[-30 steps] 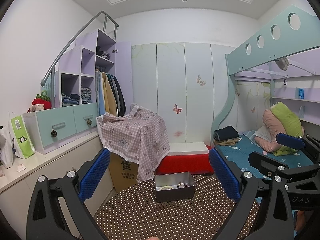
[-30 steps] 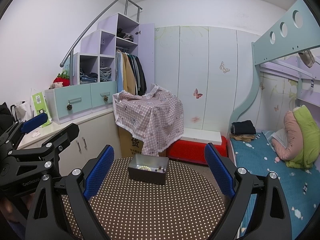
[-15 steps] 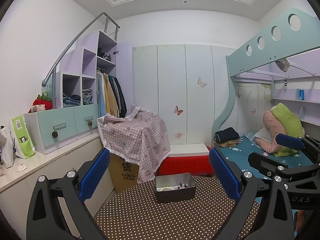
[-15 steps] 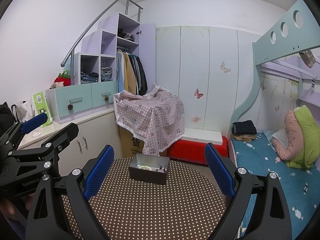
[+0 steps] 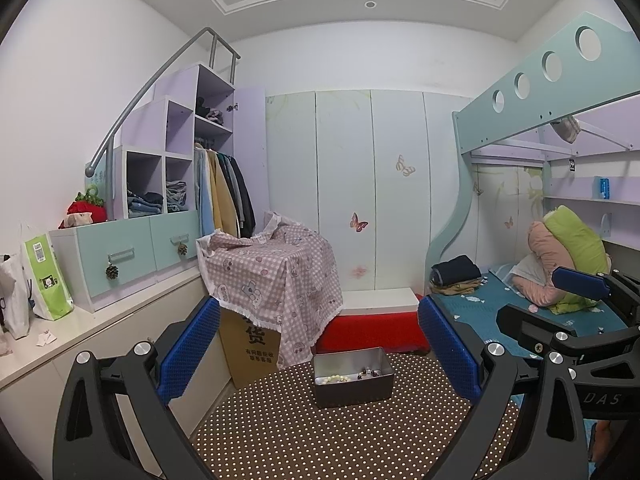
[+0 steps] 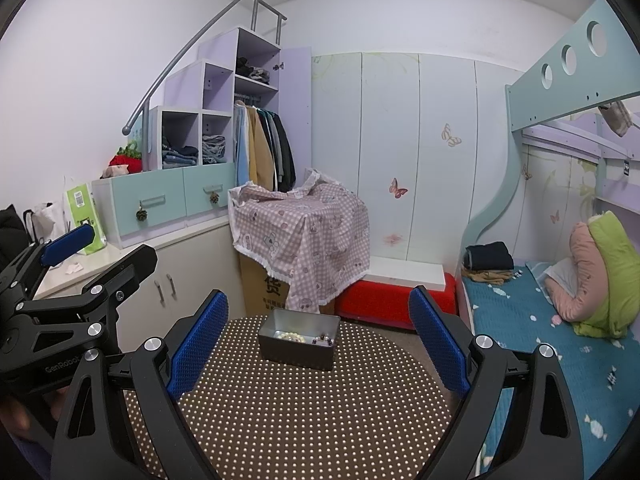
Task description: Organize jewelry
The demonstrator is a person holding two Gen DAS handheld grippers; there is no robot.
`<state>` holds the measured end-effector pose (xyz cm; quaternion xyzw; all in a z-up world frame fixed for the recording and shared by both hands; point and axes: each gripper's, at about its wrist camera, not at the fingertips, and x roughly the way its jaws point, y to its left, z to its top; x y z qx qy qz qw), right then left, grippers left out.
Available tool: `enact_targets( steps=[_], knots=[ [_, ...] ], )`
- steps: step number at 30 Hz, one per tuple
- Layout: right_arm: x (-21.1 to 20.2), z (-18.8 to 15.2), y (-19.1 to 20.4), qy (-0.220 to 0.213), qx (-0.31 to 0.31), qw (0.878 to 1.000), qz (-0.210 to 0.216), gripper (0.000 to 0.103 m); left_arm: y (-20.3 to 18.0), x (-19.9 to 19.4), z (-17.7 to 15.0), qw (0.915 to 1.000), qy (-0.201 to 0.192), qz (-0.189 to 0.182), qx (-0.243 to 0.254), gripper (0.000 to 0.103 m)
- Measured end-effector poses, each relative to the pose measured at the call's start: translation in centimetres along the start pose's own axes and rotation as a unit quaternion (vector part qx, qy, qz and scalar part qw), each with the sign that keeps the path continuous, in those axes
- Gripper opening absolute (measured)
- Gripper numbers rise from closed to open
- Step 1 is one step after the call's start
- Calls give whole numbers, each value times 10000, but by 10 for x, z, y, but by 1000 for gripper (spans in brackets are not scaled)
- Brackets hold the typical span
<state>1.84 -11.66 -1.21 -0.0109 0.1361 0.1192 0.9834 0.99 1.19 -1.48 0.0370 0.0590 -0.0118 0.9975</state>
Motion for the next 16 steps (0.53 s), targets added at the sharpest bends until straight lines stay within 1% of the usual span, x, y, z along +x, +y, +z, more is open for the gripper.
enact_targets(
  steps=[16],
  knots=[
    [1, 4, 3, 3, 14, 10000, -28, 89, -1, 1, -1, 10000, 27, 1, 16, 96]
  ],
)
